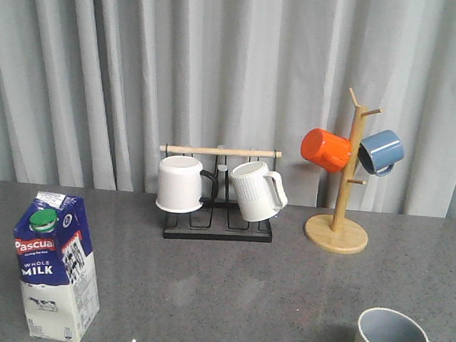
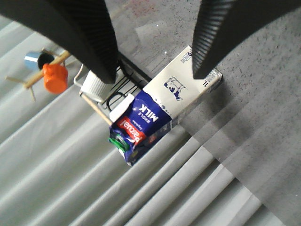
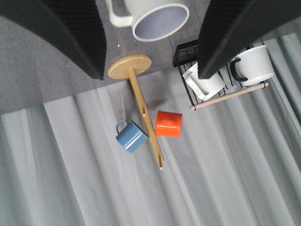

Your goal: Place milk next to cup

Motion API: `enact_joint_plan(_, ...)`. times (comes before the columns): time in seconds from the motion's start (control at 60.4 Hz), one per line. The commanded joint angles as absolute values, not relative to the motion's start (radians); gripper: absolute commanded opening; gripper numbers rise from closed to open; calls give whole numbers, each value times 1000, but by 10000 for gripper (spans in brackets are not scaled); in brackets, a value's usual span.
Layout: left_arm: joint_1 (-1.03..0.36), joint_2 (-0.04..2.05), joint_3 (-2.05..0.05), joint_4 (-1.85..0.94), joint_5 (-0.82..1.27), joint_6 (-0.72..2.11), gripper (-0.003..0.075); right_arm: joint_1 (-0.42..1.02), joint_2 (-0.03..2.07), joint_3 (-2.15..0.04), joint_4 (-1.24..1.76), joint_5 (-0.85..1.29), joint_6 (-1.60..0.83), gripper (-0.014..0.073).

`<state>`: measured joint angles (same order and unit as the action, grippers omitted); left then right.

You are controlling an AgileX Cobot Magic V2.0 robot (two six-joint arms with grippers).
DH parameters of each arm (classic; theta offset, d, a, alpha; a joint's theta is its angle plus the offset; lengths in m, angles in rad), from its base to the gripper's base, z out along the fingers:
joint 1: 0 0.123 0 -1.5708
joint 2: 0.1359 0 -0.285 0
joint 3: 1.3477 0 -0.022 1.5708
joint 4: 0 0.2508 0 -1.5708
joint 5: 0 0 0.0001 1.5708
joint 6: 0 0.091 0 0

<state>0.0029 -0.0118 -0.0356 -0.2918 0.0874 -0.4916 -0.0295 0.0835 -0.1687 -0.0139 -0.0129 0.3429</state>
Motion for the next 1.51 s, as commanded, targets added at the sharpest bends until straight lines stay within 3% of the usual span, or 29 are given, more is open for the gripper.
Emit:
enact_joint_plan(0.0,-4,-19,-179,-231,91,-392,365,-34,135,-295,-89,16,331,427)
enact_joint_plan(0.265,-4,192,-519,-201,369,-118,365,-34,324,-600,-137,293,156,426)
enact_joint_plan(0.563,-4,431,-634,-208,455,-50,365,-34,496,-728,264,608,-306,423)
enact_joint_plan(1.027,-4,443,-634,-208,464,-50,365,-34,746,-743,253,486,-368,423)
enact_joint_plan(1.276,-4,443,-634,-208,469,-50,365,-36,932,-732,131,505,-193,423)
enact_joint_plan(1.491,-4,443,-634,-208,474,-50,365,-37,1024,-640,120,410,-185,423)
